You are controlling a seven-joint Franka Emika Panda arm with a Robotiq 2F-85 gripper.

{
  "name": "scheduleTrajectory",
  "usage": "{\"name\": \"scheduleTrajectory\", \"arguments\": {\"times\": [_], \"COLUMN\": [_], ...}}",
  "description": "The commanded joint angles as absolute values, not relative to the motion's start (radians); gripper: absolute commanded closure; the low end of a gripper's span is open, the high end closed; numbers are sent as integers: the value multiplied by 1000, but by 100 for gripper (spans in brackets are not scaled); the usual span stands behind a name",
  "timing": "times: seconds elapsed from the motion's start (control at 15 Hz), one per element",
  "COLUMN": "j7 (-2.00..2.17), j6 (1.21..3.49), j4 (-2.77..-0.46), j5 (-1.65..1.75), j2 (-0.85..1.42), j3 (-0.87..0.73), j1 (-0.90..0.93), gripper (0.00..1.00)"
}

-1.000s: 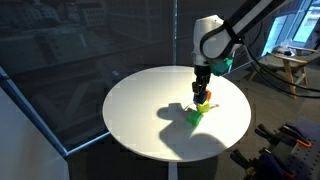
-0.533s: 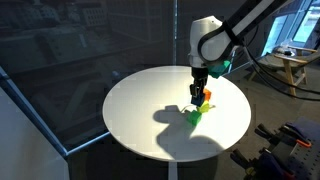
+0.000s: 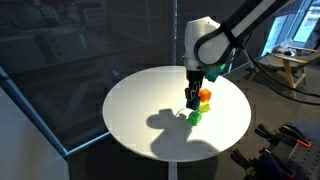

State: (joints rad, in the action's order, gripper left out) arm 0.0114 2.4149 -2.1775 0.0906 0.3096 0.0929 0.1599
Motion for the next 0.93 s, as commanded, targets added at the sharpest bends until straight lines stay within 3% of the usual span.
{"name": "scheduleTrajectory", "arguments": {"times": [0.0, 0.87], "j7": [46, 81], "j6": [2426, 2444], "j4": [-2186, -2175], "j5": [100, 104], "j2": [295, 343], "j3": [105, 124], "j1": [177, 227], "gripper": [69, 69]}}
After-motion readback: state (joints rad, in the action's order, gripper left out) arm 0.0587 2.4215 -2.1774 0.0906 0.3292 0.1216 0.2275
